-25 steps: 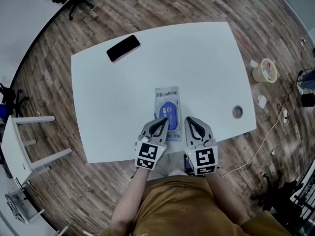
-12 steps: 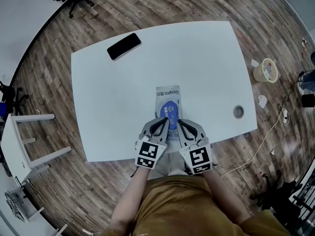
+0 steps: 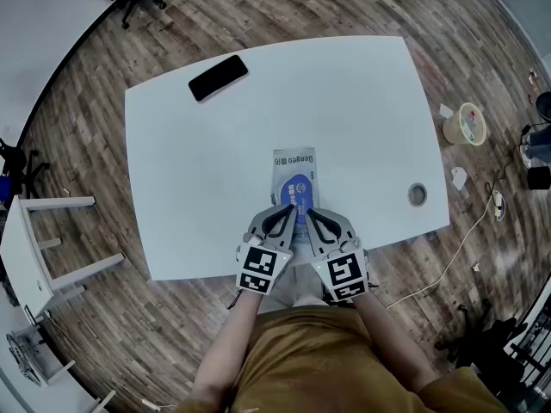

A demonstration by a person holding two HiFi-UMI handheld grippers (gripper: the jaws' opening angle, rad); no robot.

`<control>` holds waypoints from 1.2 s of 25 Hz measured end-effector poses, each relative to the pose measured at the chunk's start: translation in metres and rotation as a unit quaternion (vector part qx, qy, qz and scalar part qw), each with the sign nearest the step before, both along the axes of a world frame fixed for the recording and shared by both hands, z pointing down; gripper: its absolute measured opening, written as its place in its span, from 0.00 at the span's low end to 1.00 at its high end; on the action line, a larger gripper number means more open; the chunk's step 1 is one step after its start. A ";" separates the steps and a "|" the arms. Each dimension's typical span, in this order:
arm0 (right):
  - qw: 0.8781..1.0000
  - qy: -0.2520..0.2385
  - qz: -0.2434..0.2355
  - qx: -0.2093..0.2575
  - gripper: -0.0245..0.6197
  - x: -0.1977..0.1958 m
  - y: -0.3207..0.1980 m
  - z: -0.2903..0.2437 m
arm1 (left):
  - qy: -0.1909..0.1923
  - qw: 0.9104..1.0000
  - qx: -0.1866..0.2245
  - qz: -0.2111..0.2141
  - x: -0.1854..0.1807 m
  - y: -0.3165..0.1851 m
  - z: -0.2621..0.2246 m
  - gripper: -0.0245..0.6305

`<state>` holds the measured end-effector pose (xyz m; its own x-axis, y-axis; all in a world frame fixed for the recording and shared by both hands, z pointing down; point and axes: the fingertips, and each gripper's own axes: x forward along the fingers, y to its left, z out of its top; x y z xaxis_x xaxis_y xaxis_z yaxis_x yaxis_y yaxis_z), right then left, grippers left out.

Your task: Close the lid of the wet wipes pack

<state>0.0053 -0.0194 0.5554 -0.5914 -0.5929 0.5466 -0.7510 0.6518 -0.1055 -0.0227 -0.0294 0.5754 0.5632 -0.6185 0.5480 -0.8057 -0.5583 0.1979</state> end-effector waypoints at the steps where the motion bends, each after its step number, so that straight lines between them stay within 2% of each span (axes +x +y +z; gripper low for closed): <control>1: 1.000 0.002 0.000 -0.001 0.05 0.001 0.000 0.001 | 0.000 1.000 0.000 0.000 0.000 0.000 0.000 0.05; 20: 0.999 0.032 -0.001 -0.027 0.05 0.004 -0.001 0.026 | -0.002 1.000 0.001 -0.010 -0.004 -0.001 0.000 0.05; 30: 0.997 0.071 -0.003 -0.039 0.05 0.004 0.001 0.034 | -0.003 1.000 0.001 -0.016 -0.011 -0.004 0.001 0.05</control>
